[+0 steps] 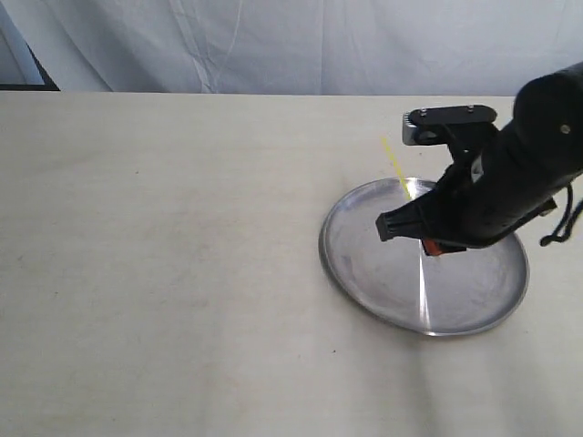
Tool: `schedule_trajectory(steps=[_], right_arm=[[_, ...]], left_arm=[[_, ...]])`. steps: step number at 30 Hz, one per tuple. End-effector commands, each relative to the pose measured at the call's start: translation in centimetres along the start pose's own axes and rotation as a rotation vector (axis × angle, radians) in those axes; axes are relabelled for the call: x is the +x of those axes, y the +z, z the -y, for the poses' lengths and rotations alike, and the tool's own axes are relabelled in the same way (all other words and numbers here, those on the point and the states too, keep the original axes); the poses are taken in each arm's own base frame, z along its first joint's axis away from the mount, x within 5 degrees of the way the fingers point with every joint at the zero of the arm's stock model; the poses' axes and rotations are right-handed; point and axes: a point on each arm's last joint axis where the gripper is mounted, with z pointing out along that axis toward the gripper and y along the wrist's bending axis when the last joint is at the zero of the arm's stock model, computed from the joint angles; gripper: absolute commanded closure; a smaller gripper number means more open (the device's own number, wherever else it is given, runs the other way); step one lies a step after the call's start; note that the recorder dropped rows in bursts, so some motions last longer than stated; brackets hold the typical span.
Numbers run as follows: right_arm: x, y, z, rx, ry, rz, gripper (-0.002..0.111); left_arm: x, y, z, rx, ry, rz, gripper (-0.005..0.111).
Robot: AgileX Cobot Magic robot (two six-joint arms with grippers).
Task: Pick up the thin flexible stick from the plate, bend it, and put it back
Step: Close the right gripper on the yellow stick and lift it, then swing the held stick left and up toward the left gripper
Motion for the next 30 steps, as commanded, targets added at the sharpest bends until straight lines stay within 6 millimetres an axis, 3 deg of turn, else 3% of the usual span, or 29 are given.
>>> schedule_trajectory(steps=[1, 7, 10, 15, 18, 26, 30], right_arm=[[3.1, -3.4, 0.6, -0.032, 0.01, 0.086, 0.109], [6.5, -8.3, 0.5, -0.134, -0.033, 0.152, 0.109], [8.5, -10.1, -0.3, -0.268, -0.087, 0.126, 0.109], [10.5, -10.6, -1.3, -0.422, -0.223, 0.138, 0.109], [11.1, -10.3, -2.0, -0.515, -0.249, 0.142, 0.109], [11.6, -10.3, -4.1, -0.806, -0.375, 0.212, 0.109], [11.2, -10.5, -4.4, -0.842, -0.38, 0.257, 0.109]], left_arm=[[0.1, 0.0, 0.0, 0.01, 0.009, 0.003, 0.107], [0.1, 0.0, 0.0, 0.01, 0.009, 0.003, 0.107], [-0.6, -0.1, 1.2, 0.14, 0.009, 0.078, 0.107], [-2.0, -1.1, 3.8, 0.436, 0.059, 0.252, 0.107], [-2.3, -1.5, 4.3, 0.51, 0.046, 0.29, 0.107], [-2.6, -1.7, 4.5, 0.57, -0.174, 0.264, 0.107], [-2.4, -1.5, 4.3, 0.571, -0.446, 0.166, 0.107]])
